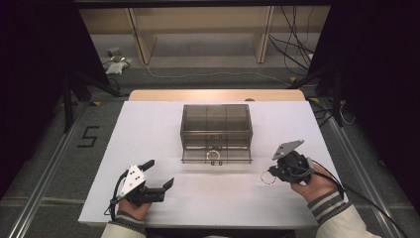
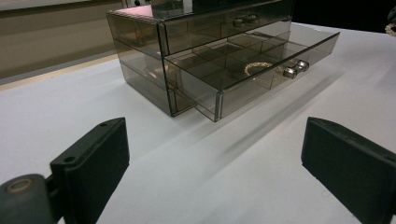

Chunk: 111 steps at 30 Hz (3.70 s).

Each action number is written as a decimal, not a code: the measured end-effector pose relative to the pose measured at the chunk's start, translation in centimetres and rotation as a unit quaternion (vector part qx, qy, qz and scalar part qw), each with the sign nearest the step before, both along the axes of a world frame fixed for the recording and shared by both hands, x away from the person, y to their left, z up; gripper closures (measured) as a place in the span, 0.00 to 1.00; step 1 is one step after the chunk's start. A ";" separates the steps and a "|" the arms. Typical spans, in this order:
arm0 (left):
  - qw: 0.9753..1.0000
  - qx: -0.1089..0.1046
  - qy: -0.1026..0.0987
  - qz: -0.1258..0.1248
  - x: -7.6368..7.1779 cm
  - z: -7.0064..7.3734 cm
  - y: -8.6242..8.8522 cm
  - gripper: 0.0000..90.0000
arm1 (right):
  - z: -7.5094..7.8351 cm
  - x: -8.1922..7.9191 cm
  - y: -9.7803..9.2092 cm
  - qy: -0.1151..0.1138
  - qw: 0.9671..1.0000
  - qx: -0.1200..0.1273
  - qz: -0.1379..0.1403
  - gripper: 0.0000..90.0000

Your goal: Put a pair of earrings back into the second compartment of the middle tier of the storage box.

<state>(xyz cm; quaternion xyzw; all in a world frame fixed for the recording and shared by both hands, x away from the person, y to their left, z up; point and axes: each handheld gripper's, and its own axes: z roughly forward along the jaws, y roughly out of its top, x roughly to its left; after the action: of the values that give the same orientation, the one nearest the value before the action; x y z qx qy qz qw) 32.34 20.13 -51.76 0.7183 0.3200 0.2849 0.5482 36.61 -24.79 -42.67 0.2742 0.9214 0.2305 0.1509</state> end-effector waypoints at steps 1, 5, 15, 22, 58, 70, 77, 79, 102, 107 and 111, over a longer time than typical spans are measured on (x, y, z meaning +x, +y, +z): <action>1.000 0.000 0.000 0.000 0.0 0.0 0.0 0.08 | 0.1 0.0 -0.1 -0.002 1.000 -0.001 0.000 0.97; 1.000 0.000 0.000 0.000 0.0 0.0 0.0 0.08 | 0.4 0.0 -0.1 -0.008 1.000 0.001 0.001 0.97; 1.000 0.000 0.000 0.001 0.0 0.0 0.0 0.08 | 1.0 0.1 0.5 -0.019 1.000 0.008 0.002 0.97; 1.000 0.000 0.000 0.002 0.0 0.0 0.0 0.08 | 1.9 0.5 1.7 -0.037 0.999 0.020 0.004 0.97; 1.000 0.002 -0.001 0.001 0.0 0.0 0.1 0.08 | 2.4 4.8 9.7 -0.058 0.998 0.031 0.015 0.96; 1.000 0.002 0.000 0.000 0.0 0.0 0.2 0.08 | 1.5 6.0 11.6 -0.055 0.998 0.025 0.000 0.96; 1.000 0.002 -0.001 0.001 0.0 0.0 0.1 0.08 | 0.9 6.6 12.6 -0.053 0.998 0.022 -0.003 0.96; 1.000 0.003 -0.001 0.000 0.0 0.0 0.1 0.08 | 0.6 6.6 12.9 -0.053 0.998 0.024 -0.003 0.96; 1.000 0.004 -0.001 -0.003 0.0 0.0 0.2 0.09 | -1.4 7.8 14.7 -0.044 0.999 0.015 -0.009 0.96; 1.000 0.003 -0.002 -0.003 0.0 0.0 0.1 0.09 | -1.6 7.6 14.8 -0.041 0.999 0.006 -0.008 0.96; 1.000 0.003 -0.001 -0.003 0.0 0.0 0.2 0.09 | -1.6 7.7 14.8 -0.040 0.999 0.003 -0.007 0.96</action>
<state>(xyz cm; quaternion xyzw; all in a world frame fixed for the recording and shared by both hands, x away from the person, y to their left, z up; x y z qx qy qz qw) 32.34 20.30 -51.76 0.7204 0.3165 0.2853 0.5472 44.32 -9.98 -44.27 0.2715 0.9121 0.2430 0.1880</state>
